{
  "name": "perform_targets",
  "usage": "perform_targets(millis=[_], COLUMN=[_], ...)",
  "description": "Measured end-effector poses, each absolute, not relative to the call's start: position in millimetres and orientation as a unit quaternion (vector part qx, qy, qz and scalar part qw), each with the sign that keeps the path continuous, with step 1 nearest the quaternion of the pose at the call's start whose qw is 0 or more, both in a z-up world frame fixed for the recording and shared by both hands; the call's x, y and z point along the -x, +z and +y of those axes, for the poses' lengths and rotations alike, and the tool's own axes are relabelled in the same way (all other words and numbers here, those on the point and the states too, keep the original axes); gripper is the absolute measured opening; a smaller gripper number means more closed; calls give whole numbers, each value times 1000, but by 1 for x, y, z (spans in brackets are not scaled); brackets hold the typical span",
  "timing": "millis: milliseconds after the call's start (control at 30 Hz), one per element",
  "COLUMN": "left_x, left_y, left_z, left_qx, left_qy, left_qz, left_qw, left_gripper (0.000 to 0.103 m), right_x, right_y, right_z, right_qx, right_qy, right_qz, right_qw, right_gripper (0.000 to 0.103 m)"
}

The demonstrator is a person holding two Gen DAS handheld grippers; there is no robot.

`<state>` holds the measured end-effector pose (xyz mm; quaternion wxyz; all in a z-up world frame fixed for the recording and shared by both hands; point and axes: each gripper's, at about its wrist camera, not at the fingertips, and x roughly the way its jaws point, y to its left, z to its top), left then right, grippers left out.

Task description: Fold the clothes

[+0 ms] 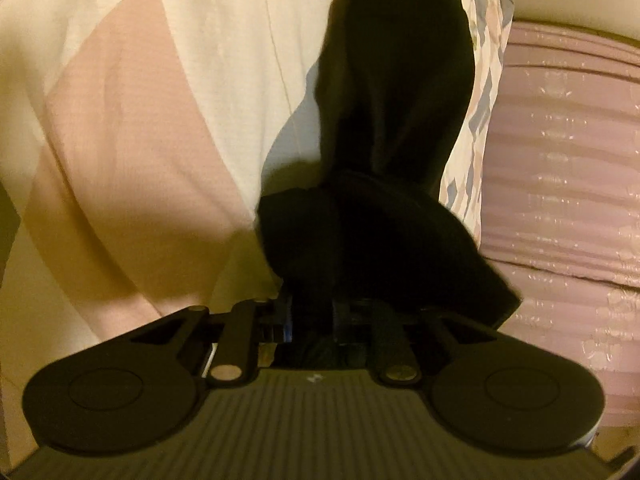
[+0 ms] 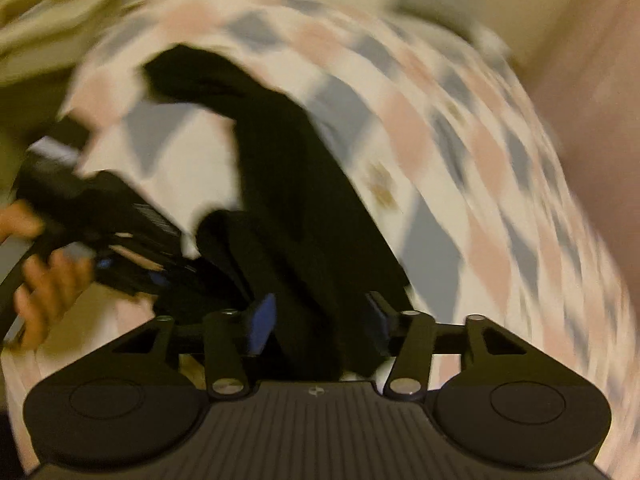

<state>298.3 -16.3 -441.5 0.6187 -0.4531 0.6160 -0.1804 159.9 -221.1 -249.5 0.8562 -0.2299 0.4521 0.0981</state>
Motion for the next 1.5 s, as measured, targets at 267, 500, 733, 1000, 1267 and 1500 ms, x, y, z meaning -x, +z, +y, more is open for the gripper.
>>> perform_targets(millis=[267, 500, 733, 1000, 1267, 1500], left_x=[-324, -313, -296, -248, -83, 80], left_y=[-447, -449, -460, -389, -215, -134], left_z=[-2, -3, -9, -55, 1, 15], left_qx=[458, 453, 461, 419, 397, 336], left_qy=[-191, -195, -172, -215, -229, -247], left_qz=[625, 622, 608, 537, 400, 379], left_qw=[603, 608, 623, 699, 794, 826], left_gripper=[13, 13, 21, 10, 2, 2], right_x=[-190, -182, -208, -157, 11, 154], right_y=[-282, -298, -323, -255, -190, -199], right_z=[-178, -166, -199, -342, -487, -515], right_qx=[323, 363, 291, -121, -513, -628], right_qy=[185, 194, 125, 22, 23, -21], right_qz=[485, 472, 468, 458, 364, 374], right_qw=[792, 779, 825, 880, 777, 682], right_gripper=[50, 51, 9, 10, 10, 10])
